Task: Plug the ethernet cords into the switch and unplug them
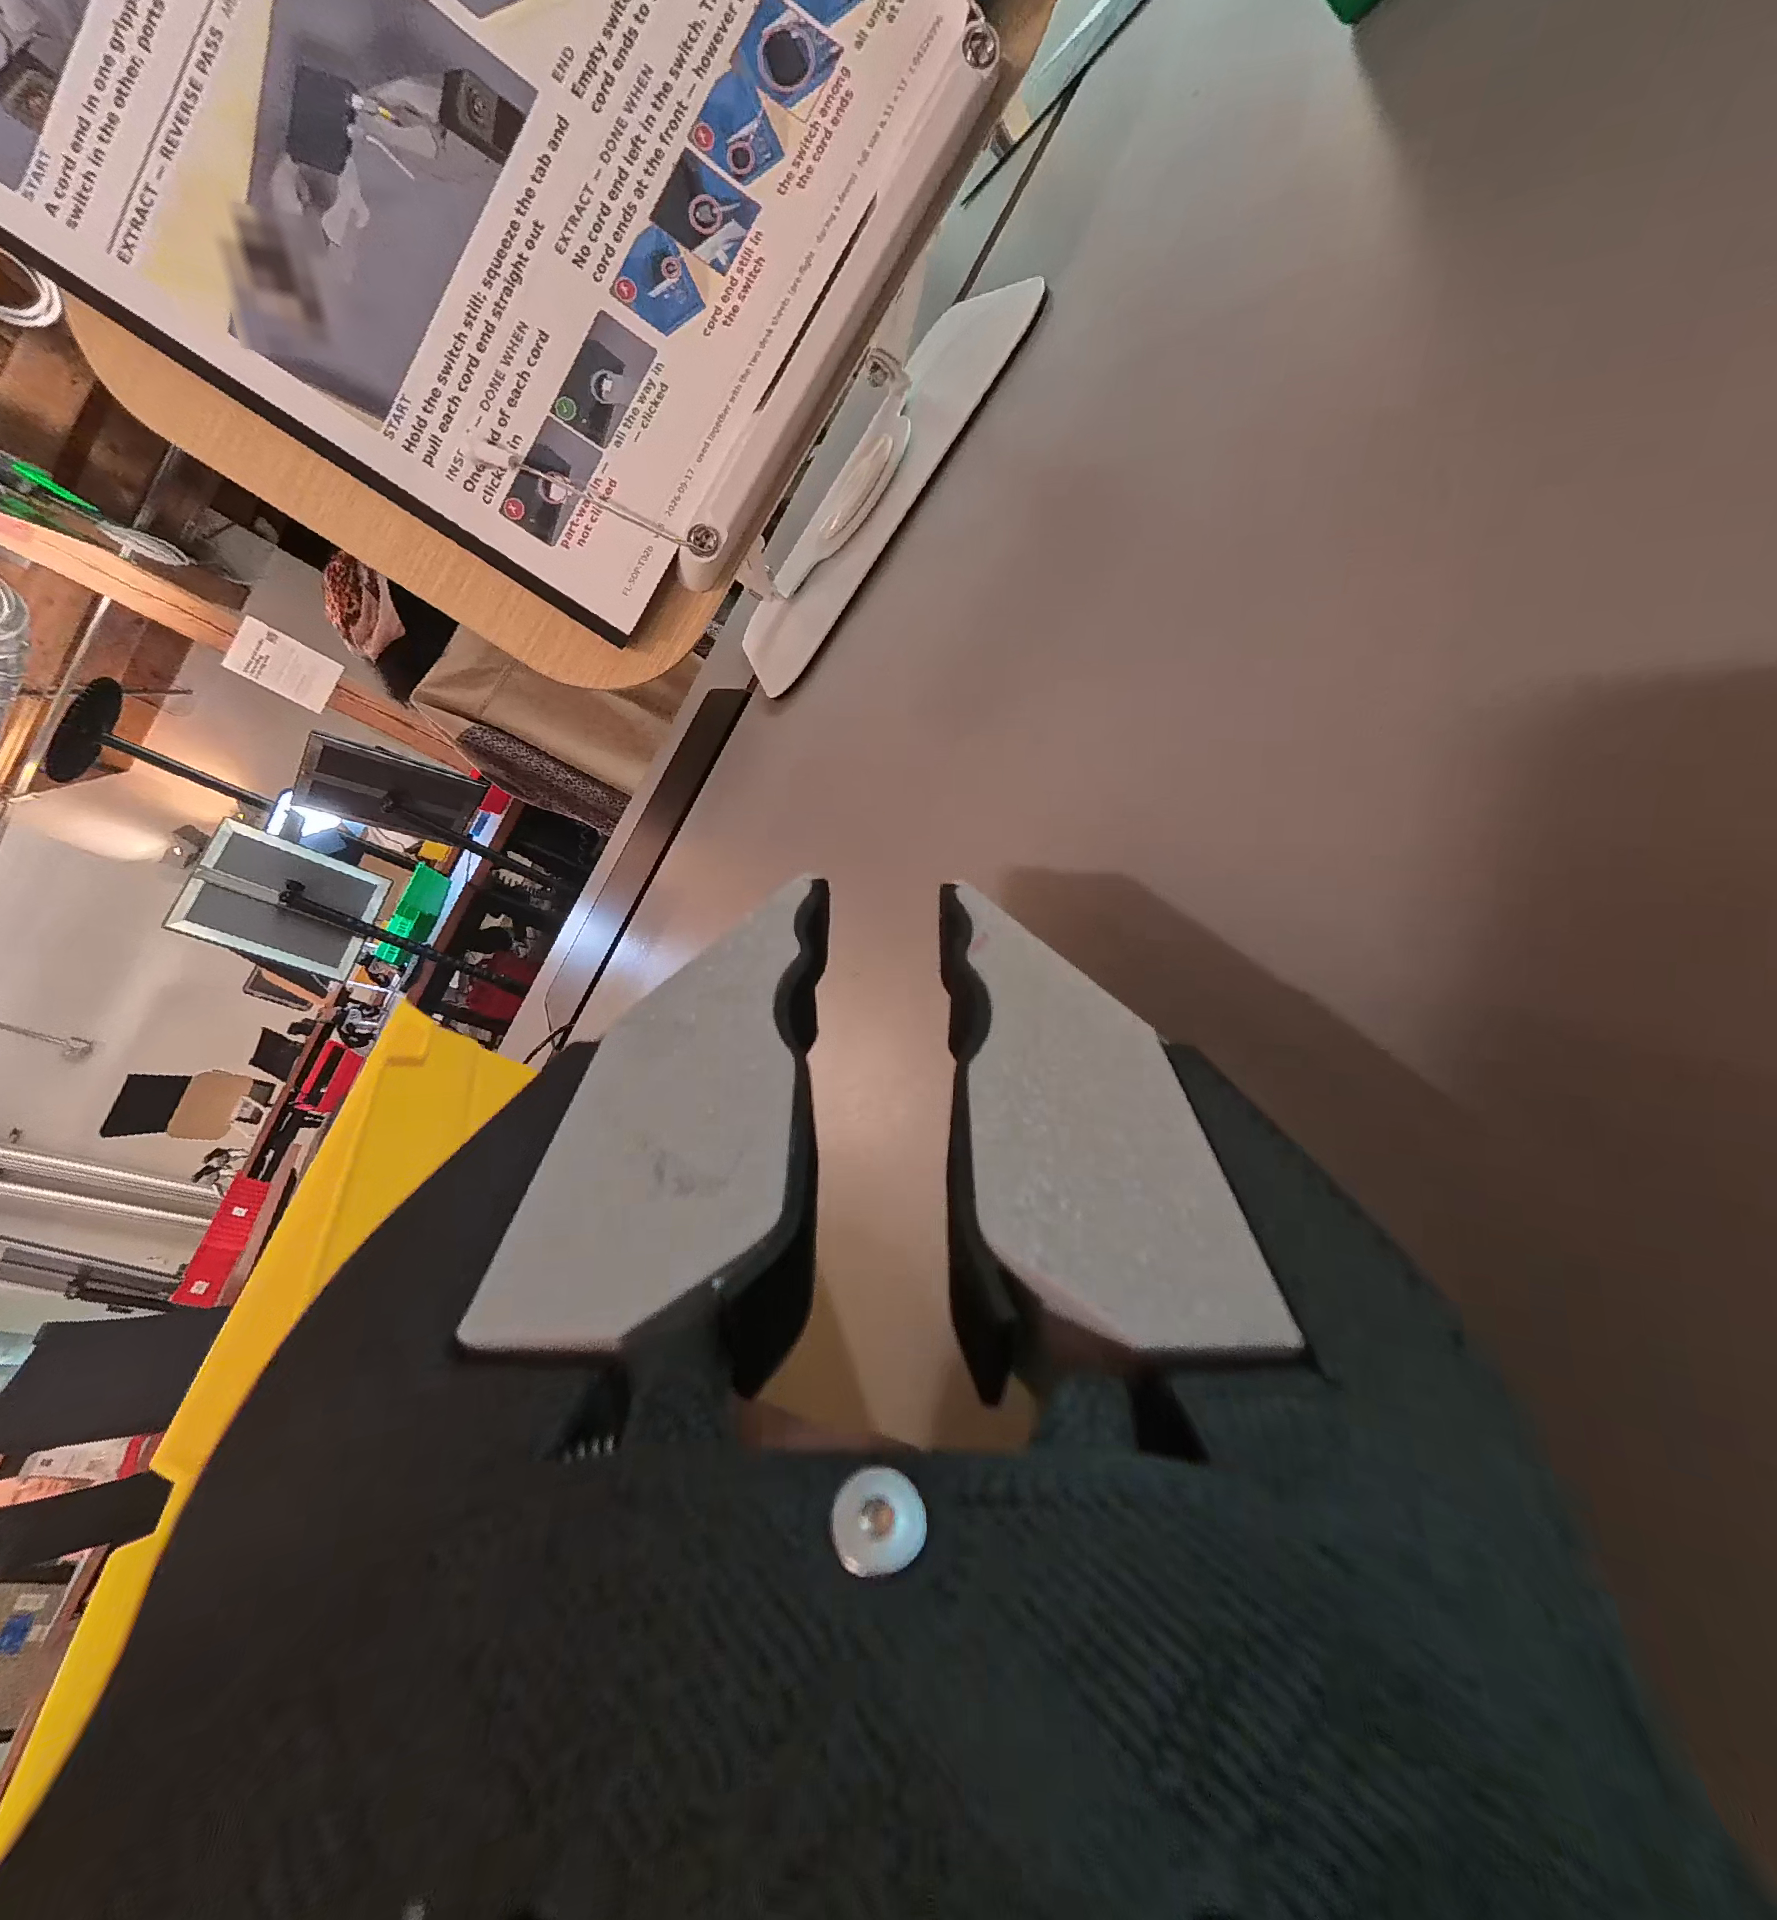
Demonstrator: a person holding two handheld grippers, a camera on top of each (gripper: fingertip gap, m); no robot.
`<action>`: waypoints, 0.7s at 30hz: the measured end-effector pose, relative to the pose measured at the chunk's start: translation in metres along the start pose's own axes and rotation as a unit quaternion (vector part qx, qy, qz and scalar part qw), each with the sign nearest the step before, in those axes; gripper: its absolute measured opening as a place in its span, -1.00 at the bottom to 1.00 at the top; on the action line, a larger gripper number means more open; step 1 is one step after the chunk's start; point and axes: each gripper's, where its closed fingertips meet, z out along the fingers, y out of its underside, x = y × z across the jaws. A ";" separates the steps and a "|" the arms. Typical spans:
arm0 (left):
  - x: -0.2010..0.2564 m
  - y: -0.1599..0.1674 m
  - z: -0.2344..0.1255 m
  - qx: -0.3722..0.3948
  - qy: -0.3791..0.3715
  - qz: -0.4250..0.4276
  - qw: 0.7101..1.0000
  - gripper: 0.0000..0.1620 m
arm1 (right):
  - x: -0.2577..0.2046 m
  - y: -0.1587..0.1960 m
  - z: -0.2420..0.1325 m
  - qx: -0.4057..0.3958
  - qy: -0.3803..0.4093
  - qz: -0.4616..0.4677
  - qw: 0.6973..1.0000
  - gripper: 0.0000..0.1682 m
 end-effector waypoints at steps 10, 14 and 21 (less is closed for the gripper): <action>0.002 0.001 0.000 -0.004 0.000 0.007 1.000 -0.77 | -0.005 0.124 0.035 -0.323 0.061 -0.240 0.913 -0.67; 0.000 0.002 0.000 -0.005 -0.001 0.002 1.000 -0.77 | -0.010 0.142 0.047 -0.385 0.076 -0.304 0.868 -0.56; 0.000 0.002 0.001 -0.004 0.003 0.003 1.000 -0.77 | -0.036 0.129 0.046 -0.333 0.022 -0.251 0.909 -0.48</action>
